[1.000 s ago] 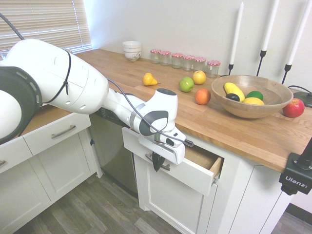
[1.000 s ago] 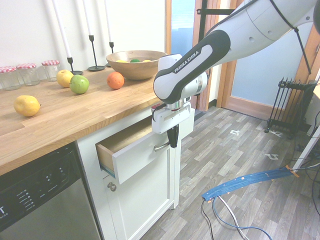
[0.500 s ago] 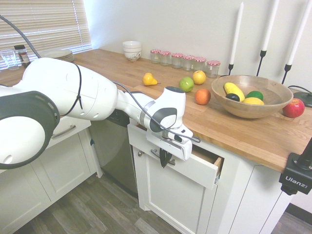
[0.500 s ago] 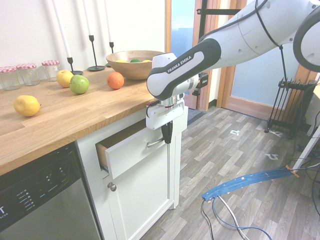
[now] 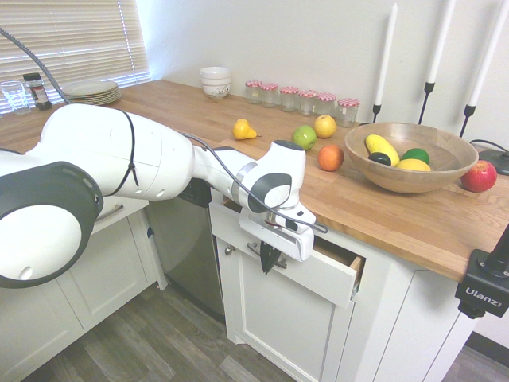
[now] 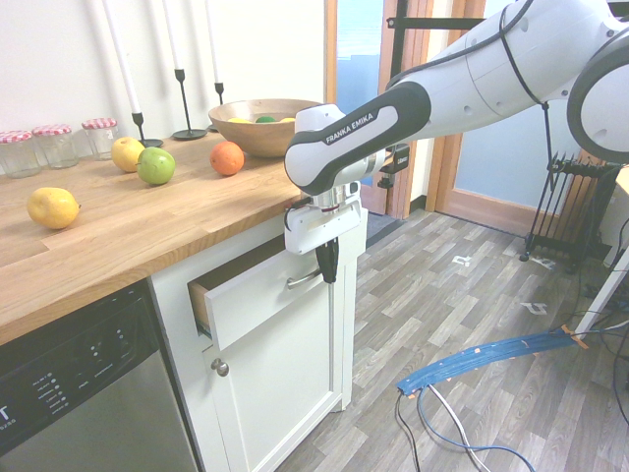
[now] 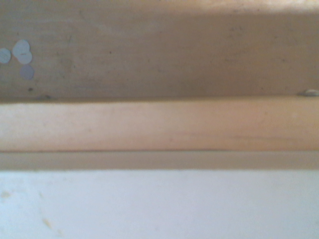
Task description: Close the drawer
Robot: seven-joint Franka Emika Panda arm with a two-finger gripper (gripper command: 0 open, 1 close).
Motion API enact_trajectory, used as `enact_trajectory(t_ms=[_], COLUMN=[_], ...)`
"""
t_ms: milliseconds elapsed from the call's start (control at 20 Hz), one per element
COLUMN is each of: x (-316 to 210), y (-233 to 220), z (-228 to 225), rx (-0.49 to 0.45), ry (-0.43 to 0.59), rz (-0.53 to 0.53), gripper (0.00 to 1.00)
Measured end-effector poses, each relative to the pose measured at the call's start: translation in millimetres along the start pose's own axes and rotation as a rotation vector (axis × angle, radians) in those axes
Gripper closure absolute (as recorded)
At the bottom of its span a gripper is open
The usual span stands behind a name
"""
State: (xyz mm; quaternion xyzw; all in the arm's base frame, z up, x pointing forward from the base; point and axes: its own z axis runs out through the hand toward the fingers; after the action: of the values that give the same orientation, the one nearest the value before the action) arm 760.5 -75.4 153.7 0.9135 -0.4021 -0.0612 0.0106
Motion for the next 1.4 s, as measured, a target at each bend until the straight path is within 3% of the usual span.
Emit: enact_trajectory(t_ms=[800,1100,1400], x=[-3.8,-40.8,-72.2], y=[-1.1,-17.2,3.5], z=[-2.1,-25.3,-40.7], rx=[0.009,0.051,0.059], ry=[0.01,0.059,0.061], rz=[0.001,0.002,0.022], gripper=[0.0,0.0,0.0])
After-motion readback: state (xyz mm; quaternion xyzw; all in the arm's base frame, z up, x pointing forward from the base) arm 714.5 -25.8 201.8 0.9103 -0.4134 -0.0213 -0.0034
